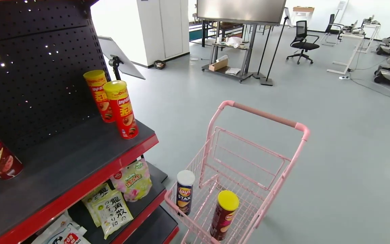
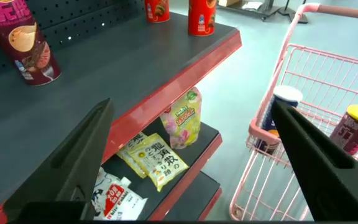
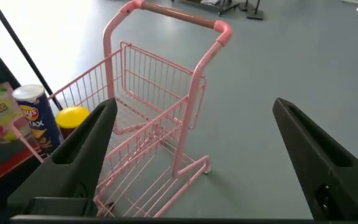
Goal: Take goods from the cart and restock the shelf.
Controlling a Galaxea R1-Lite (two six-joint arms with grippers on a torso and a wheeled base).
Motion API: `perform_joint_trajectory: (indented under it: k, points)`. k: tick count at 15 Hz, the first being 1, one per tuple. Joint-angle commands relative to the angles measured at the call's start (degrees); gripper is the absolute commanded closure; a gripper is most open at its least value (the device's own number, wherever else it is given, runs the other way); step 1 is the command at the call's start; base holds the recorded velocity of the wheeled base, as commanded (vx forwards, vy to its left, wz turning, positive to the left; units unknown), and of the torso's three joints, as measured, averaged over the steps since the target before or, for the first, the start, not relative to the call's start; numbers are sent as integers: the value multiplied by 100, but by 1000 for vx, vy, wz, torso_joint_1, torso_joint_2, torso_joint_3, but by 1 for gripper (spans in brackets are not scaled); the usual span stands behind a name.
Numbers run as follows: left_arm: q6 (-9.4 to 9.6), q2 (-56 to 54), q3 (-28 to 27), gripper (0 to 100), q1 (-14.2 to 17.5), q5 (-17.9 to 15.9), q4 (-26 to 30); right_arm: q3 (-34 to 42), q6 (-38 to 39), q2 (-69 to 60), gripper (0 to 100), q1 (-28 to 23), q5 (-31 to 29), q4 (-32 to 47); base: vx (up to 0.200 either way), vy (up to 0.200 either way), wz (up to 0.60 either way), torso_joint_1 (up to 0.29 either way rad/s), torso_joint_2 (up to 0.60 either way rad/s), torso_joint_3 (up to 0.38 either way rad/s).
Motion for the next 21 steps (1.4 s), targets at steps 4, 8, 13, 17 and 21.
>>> perform_joint_trajectory:
  k: [4, 8, 13, 17, 21]
  points:
    - [-1, 8, 0, 0, 2, 1, 5, -2231, 1053, 2299, 0, 69, 29, 81, 0, 0, 0, 0, 0, 0]
    - [-1, 17, 0, 0, 2, 1, -4, -3567, 517, 4742, 0, -300, -41, 344, 0, 0, 0, 0, 0, 0]
    - [-1, 8, 0, 0, 2, 1, 5, -3761, 868, 7643, 0, 816, 108, -368, 0, 0, 0, 0, 0, 0]
    - [-1, 0, 0, 0, 2, 10, -4, -3576, 1044, 8372, 0, 1599, 126, -798, 0, 0, 0, 0, 0, 0]
    - [-1, 0, 0, 0, 11, 10, -4, -3233, 1027, 9479, 0, 1625, 126, -2301, 0, 0, 0, -117, 264, 154]
